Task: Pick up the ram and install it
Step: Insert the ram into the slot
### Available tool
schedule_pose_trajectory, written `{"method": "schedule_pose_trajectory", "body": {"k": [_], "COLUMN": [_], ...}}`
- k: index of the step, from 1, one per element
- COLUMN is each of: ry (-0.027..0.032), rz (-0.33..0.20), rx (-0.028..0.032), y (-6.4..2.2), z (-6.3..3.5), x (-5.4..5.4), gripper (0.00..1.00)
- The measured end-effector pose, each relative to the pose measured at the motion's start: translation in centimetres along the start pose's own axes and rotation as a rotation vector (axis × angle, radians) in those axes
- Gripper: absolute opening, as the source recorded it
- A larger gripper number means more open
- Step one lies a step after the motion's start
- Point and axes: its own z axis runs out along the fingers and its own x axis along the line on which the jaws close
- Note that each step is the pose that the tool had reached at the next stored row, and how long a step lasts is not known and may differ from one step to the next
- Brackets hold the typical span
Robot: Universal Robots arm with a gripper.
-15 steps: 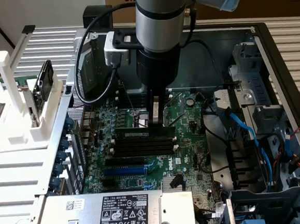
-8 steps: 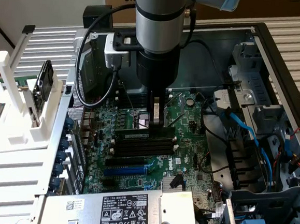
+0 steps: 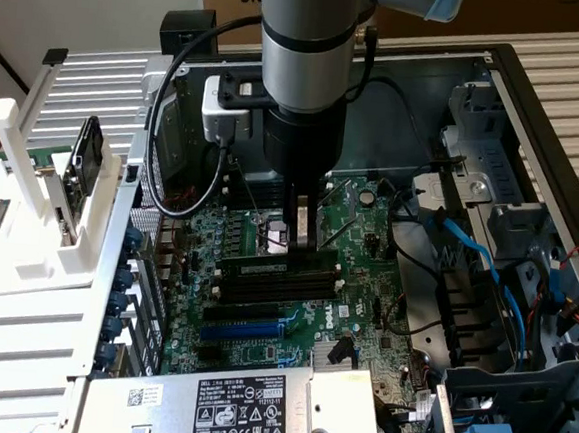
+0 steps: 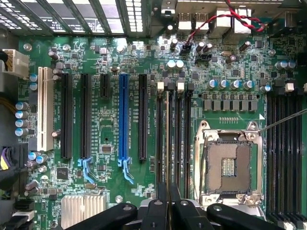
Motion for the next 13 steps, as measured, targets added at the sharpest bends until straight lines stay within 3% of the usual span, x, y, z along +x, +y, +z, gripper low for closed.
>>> {"method": "schedule_pose_trajectory", "body": {"k": [13], "ry": [0.0001], "rz": [-0.001], "rx": [-0.0001], "y": [0.02], "z": [0.4], "x": [0.25], "gripper": [0.12]}}
